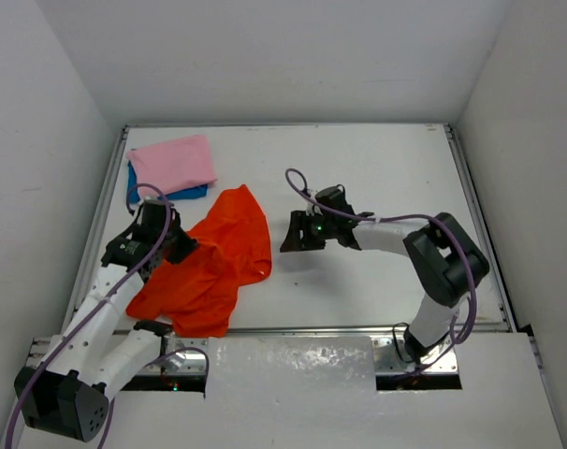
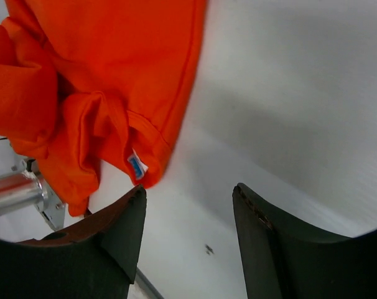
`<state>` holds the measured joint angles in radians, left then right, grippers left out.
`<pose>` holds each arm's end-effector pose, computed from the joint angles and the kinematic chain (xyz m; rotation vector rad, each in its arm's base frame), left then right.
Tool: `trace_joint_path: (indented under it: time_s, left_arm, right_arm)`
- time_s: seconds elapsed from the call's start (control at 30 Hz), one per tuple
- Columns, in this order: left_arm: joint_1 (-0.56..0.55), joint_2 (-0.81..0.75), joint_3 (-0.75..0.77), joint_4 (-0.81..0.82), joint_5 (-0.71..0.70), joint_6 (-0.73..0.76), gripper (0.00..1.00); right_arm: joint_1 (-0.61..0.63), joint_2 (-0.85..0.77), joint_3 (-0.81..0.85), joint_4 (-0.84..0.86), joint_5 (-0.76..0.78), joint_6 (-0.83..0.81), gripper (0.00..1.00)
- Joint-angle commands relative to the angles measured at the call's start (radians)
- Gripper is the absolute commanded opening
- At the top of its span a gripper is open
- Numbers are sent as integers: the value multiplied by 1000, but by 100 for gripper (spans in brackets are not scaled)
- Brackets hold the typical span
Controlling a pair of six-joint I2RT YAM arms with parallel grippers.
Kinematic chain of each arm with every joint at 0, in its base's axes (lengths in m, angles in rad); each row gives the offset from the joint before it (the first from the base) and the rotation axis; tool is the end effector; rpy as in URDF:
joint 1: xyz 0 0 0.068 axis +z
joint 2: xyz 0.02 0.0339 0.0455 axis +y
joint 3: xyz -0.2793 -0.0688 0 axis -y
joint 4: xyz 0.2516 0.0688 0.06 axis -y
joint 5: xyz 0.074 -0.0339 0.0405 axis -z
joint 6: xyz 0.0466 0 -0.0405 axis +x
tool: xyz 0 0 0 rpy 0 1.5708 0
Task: Fold and stack the t-shirts
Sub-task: Flatten out the tshirt
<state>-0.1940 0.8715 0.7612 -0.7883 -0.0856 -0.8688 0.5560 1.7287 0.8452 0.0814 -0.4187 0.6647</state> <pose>0.1694 -0.0292 0.2650 -0.8622 2.3448 -0.3500 0.2881 0.2013 0.1491 -0.0802 2.5565 1.0344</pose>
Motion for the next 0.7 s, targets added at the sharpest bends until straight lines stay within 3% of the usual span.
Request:
trace_joint_path:
  time_s: [0.0, 0.3, 0.5, 0.67]
  left_arm:
    - [15, -11, 38, 8, -19, -1, 0]
    - [15, -28, 56, -23, -40, 2, 0]
    - [15, -11, 110, -32, -43, 16, 0]
    - [15, -9, 119, -32, -43, 17, 0]
  right_arm:
    - [51, 40, 57, 153, 39, 33, 56]
    - [154, 123, 91, 110, 172, 47, 51]
    - [162, 124, 25, 165, 199, 72, 50]
    - [218, 169, 61, 153, 205, 58, 49]
